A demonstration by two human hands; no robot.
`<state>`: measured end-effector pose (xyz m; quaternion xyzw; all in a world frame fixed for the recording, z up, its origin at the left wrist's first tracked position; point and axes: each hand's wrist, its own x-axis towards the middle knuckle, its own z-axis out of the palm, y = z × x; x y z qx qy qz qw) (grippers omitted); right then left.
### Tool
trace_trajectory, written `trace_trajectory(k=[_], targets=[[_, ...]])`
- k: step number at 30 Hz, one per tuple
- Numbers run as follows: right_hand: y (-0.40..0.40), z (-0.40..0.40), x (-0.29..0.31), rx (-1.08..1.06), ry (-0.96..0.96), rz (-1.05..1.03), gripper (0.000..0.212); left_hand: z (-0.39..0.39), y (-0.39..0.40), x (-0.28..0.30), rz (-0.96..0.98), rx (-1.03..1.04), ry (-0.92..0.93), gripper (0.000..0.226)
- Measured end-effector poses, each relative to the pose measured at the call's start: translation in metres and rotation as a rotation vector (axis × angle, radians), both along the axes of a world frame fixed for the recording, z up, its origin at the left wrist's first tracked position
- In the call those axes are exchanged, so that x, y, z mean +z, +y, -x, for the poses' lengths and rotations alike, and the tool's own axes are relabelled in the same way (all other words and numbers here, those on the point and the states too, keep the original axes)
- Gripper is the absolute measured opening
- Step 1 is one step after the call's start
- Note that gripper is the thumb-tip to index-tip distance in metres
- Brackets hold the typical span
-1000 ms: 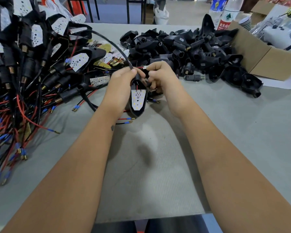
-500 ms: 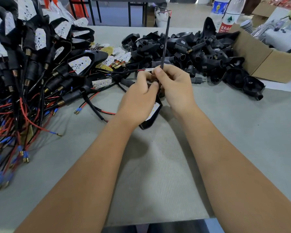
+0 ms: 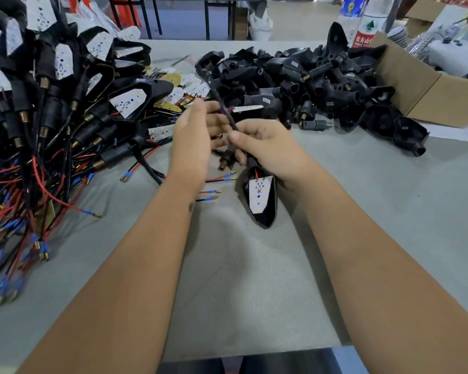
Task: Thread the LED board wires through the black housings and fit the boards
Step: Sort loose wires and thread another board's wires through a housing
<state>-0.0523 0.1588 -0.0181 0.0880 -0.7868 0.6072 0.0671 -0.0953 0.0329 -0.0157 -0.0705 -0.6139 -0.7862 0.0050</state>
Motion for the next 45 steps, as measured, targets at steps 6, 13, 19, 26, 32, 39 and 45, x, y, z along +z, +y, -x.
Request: trace_trajectory(k=[6, 13, 19, 26, 32, 39, 45], targets=[[0.007, -0.005, 0.004, 0.181, -0.130, -0.056, 0.019, 0.005, -0.020, 0.003, -0.312, -0.016, -0.051, 0.034], [0.011, -0.007, 0.007, 0.204, -0.156, -0.139, 0.021, 0.009, -0.028, 0.004, -0.388, 0.012, -0.027, 0.026], [0.021, -0.010, 0.010, 0.298, -0.286, -0.045, 0.018, 0.014, -0.031, 0.000, -0.503, 0.003, -0.029, 0.030], [0.024, -0.014, 0.014, 0.391, -0.395, -0.057, 0.023, 0.017, -0.022, 0.001, -0.430, 0.056, -0.087, 0.030], [0.018, -0.012, 0.013, 0.254, -0.414, -0.067, 0.019, 0.017, -0.013, -0.009, 0.125, 0.163, -0.049, 0.025], [-0.003, 0.002, 0.002, -0.153, 0.106, -0.394, 0.044, 0.018, -0.007, -0.016, 0.295, 0.147, 0.049, 0.026], [0.000, 0.014, -0.012, -0.181, 0.196, -1.038, 0.039, 0.019, -0.007, -0.018, 0.347, 0.175, 0.076, 0.024]])
